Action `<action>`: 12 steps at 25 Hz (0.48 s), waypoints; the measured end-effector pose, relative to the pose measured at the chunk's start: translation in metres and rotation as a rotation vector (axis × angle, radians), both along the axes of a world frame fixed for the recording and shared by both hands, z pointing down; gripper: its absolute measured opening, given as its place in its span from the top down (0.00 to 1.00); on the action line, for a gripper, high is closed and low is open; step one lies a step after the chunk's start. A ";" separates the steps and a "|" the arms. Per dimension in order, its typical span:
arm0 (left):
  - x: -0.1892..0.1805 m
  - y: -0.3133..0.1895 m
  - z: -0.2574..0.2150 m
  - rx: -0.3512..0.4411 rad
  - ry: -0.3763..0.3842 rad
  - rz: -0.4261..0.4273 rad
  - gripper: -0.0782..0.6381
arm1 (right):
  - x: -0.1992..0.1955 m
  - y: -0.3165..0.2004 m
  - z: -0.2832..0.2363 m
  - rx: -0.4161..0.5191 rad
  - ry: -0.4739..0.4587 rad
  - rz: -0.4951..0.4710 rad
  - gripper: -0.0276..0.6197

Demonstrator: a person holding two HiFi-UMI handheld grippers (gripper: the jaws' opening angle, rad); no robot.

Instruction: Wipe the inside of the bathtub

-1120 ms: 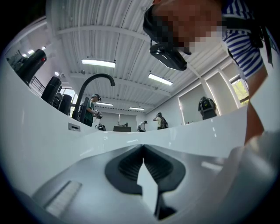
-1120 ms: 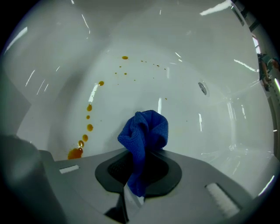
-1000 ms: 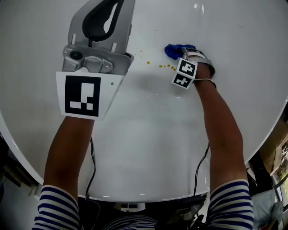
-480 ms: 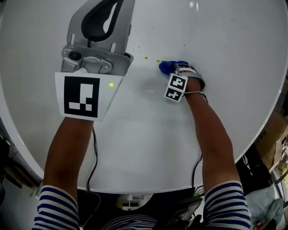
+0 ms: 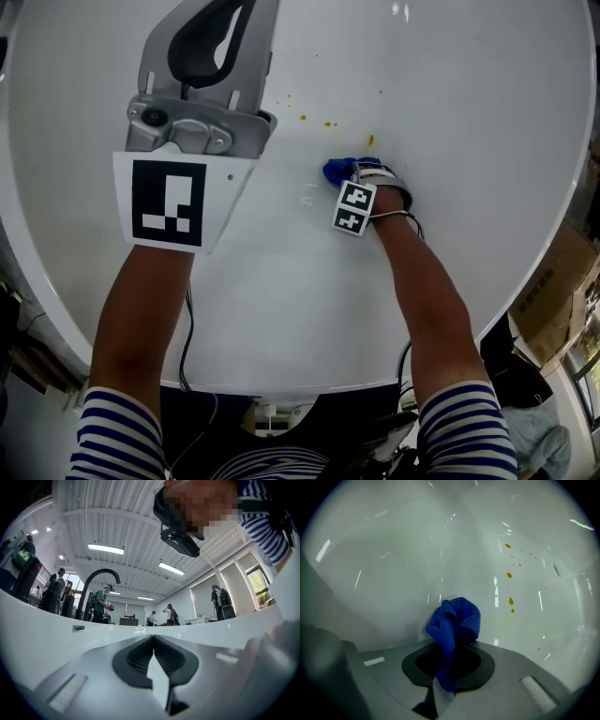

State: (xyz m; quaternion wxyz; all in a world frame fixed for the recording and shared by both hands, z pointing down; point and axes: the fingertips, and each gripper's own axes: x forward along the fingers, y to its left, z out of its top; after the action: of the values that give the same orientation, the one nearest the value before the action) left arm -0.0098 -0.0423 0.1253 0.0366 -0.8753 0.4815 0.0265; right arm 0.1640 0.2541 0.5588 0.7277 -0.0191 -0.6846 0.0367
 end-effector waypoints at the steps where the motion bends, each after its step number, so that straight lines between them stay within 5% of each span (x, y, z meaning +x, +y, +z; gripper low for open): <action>1: 0.000 0.000 -0.001 0.002 0.001 0.000 0.89 | -0.001 0.004 0.000 -0.008 -0.001 0.001 0.88; 12: 0.000 0.000 -0.003 0.002 -0.002 0.003 0.89 | -0.003 0.021 -0.001 -0.074 0.003 0.009 0.88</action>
State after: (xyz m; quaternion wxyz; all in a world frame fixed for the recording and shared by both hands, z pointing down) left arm -0.0095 -0.0423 0.1219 0.0376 -0.8760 0.4802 0.0261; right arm 0.1606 0.2755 0.5575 0.7273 -0.0429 -0.6819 0.0650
